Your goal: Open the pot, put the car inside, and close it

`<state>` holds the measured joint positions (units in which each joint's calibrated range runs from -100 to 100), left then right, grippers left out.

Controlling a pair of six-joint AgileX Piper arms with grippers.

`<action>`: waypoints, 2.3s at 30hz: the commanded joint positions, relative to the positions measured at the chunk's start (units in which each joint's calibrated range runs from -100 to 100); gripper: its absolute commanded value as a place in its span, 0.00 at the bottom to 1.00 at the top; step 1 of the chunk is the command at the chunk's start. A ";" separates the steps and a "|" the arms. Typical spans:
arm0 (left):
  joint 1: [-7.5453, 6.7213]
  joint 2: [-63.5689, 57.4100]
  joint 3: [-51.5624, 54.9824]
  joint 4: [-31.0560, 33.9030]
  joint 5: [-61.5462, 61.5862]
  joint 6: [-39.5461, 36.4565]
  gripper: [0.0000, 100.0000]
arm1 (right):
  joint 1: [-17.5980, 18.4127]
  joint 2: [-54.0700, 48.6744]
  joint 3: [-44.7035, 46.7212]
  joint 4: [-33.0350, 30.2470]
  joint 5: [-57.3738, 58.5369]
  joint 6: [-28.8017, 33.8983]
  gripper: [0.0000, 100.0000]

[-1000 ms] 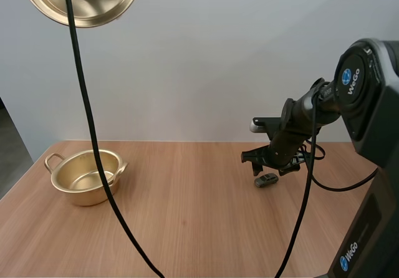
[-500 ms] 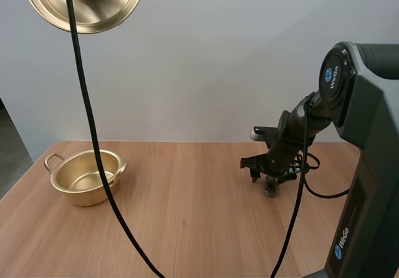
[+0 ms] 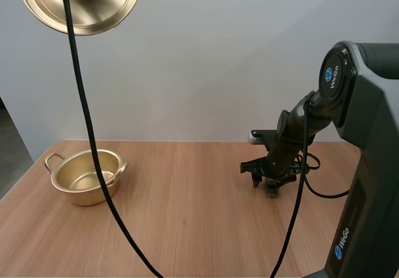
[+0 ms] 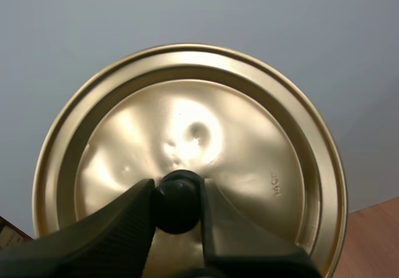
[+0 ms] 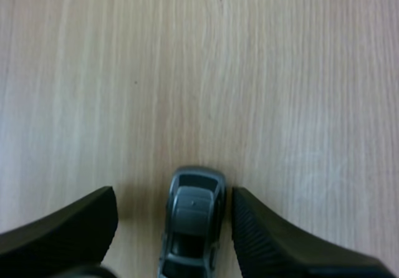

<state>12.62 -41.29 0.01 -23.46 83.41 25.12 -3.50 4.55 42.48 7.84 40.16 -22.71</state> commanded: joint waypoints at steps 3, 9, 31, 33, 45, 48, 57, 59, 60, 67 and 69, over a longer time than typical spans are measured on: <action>0.05 -0.02 0.02 0.23 -0.04 -0.01 0.00 | -0.01 -0.03 -0.04 -0.10 0.50 0.11 0.58; 0.05 -0.02 0.02 0.18 0.13 -0.01 0.00 | -0.01 -0.03 -0.04 -2.37 0.61 -0.41 0.00; 2.10 -12.49 0.02 8.90 1.90 -9.86 0.00 | 15.21 -4.31 -32.17 38.26 30.05 -38.10 0.00; 2.10 -14.17 0.02 9.59 1.90 -10.97 0.00 | 17.44 -2.40 -33.64 37.52 29.86 -38.10 0.00; 2.10 -19.33 0.02 13.65 1.26 -12.27 0.00 | 29.23 6.32 -38.32 34.99 19.92 -38.32 0.00; 2.10 -19.60 0.02 15.08 1.47 -12.37 0.00 | 31.11 7.20 -39.76 34.91 19.31 -38.48 0.00; 2.19 -19.69 0.02 15.86 2.15 -12.89 0.00 | 34.93 12.48 -40.04 28.64 6.82 -39.12 0.00; 2.19 -19.69 0.02 15.97 2.12 -12.89 0.00 | 34.95 14.43 -40.04 27.88 3.64 -39.12 0.00; 2.19 -19.69 0.02 15.97 2.12 -12.89 0.00 | 34.95 15.31 -40.04 27.77 2.11 -39.12 0.00; 2.19 -19.69 0.02 15.98 3.53 -12.89 0.00 | 34.95 19.09 -40.04 26.96 -5.31 -39.12 0.39; 2.19 -19.69 0.02 15.98 3.53 -12.89 0.00 | 34.95 19.62 -40.04 26.96 -5.70 -39.02 0.50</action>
<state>14.81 -60.95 0.01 -7.47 86.57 12.27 31.46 22.51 2.45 34.94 36.80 -61.87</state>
